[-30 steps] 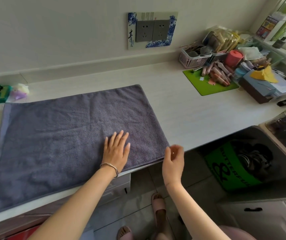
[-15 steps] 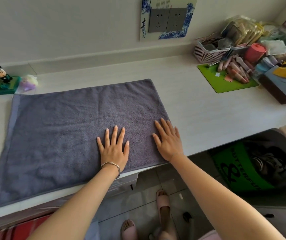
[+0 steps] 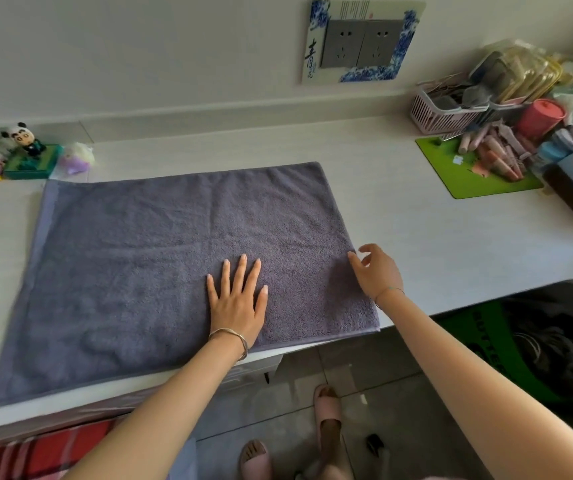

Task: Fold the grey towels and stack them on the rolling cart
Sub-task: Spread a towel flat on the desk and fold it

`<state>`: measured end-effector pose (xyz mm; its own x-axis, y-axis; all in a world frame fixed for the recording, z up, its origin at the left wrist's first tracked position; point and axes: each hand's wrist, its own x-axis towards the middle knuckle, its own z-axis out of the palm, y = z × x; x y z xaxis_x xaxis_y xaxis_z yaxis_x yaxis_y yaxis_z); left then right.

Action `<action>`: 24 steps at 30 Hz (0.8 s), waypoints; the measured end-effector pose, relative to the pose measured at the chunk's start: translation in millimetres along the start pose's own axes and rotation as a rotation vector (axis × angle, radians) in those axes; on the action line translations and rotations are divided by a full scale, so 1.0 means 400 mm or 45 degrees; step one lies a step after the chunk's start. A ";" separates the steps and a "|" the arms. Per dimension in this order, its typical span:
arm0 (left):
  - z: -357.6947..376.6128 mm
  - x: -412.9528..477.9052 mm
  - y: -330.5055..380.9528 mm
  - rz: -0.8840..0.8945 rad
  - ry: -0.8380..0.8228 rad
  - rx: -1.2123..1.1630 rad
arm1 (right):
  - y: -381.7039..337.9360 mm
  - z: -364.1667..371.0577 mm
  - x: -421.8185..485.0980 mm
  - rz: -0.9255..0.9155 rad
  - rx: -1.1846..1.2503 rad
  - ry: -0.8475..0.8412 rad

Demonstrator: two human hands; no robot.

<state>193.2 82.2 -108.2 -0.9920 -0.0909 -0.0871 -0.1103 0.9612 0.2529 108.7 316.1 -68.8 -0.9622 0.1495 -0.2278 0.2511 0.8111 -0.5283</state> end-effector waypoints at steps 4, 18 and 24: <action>-0.019 0.008 -0.033 -0.044 0.059 -0.088 | -0.024 -0.013 0.027 0.061 0.188 -0.173; -0.113 -0.040 -0.244 -0.467 0.318 -0.493 | -0.522 -0.008 -0.125 -0.479 1.086 -0.656; -0.128 -0.075 -0.396 -0.518 0.320 -0.525 | -0.603 0.235 -0.168 -0.545 0.826 -0.775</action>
<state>237.3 -80.8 -96.2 -0.8443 -0.5346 -0.0378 -0.4461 0.6620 0.6023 122.7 57.2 -2.9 -0.8124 -0.5483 -0.1984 0.0785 0.2344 -0.9690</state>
